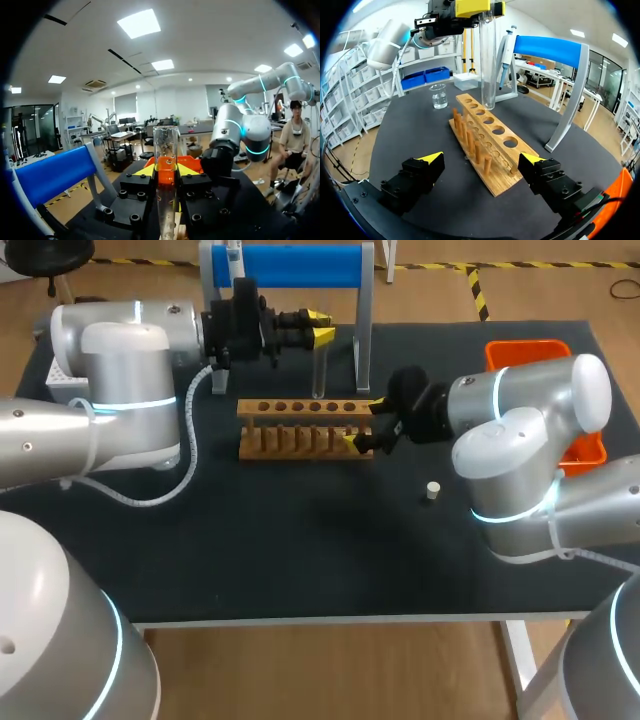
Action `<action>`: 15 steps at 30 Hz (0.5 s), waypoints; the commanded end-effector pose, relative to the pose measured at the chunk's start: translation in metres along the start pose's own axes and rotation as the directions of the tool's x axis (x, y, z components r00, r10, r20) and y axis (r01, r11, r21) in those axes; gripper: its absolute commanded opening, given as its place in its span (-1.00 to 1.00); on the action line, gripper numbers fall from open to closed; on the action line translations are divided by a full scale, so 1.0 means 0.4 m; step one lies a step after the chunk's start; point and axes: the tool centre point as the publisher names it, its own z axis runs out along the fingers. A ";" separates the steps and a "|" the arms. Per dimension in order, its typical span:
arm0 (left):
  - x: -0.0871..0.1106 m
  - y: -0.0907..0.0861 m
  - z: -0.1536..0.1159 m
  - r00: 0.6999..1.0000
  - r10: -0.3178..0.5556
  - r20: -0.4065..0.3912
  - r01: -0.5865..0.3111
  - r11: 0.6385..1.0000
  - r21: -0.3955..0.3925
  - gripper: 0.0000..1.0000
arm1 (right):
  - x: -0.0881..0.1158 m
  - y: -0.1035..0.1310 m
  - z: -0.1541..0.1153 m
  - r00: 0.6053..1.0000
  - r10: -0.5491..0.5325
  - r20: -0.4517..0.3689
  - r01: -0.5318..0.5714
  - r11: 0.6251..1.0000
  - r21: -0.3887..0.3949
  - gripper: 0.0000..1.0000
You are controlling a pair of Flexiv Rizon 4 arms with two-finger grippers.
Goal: Invert the test tube, pick up the pipette, mount the tip to pipette, aspirate from beaker and dispense into the tube, eject the tip, return the pipette, and cap with the stopper.
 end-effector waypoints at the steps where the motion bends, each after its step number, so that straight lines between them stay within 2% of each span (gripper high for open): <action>1: -0.006 0.016 0.006 1.000 -0.001 0.000 0.001 1.000 0.012 -1.00 | -0.001 0.000 0.000 1.000 0.000 -0.001 0.000 1.000 0.001 1.00; 15: -0.022 0.054 -0.005 1.000 -0.021 0.013 0.020 1.000 0.019 -1.00 | -0.001 0.000 0.000 1.000 0.000 -0.001 0.000 1.000 0.001 1.00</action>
